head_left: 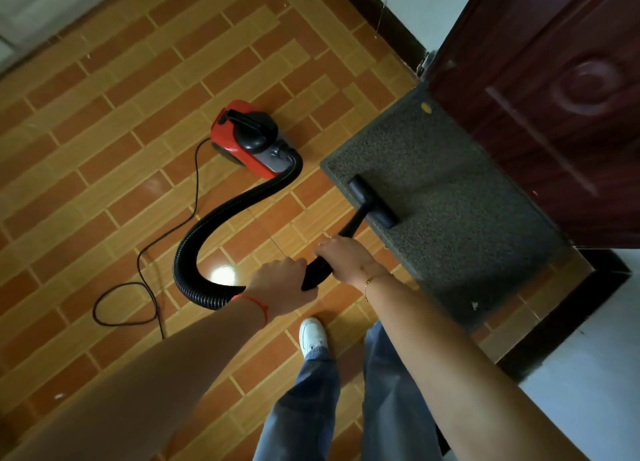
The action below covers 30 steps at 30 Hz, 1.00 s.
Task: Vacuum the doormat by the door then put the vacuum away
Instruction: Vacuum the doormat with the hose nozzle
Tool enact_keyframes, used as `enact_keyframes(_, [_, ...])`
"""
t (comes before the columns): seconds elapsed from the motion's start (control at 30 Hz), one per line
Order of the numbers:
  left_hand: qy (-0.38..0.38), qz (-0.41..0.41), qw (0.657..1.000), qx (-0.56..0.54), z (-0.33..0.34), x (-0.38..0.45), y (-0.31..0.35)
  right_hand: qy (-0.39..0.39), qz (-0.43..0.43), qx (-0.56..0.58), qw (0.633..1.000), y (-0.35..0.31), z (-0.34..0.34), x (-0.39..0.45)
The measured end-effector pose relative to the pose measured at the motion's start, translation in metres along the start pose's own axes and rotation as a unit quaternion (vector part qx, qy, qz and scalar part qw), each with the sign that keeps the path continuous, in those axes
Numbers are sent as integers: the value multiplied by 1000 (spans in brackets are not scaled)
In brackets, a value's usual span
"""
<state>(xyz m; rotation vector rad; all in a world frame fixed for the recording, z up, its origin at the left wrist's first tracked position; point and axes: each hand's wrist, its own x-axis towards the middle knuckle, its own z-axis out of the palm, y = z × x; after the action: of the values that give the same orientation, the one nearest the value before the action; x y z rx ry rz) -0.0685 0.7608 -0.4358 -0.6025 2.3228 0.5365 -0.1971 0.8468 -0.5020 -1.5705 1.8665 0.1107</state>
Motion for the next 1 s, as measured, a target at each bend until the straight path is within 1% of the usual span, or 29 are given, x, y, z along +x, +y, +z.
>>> enact_keyframes(0.2, [3,3,1000,-6,2,2,-3,-9,-14,-23,1000,2,-2,4])
enact_keyframes(0.37, [4,3,1000,-18,-9,29,14,-13,-17,-19,1000,35,-12,10])
enact_keyframes(0.57, [15,-2,999,-39,-38,83,55,-4,-8,-16,1000,104,-42,15])
enact_keyframes(0.73, [37,-29,997,-61,-67,133,100,-1,-23,-33,999,173,-75,20])
enact_keyframes(1.0, [35,-61,991,-110,-116,209,164,-8,-47,-61,997,274,-125,30])
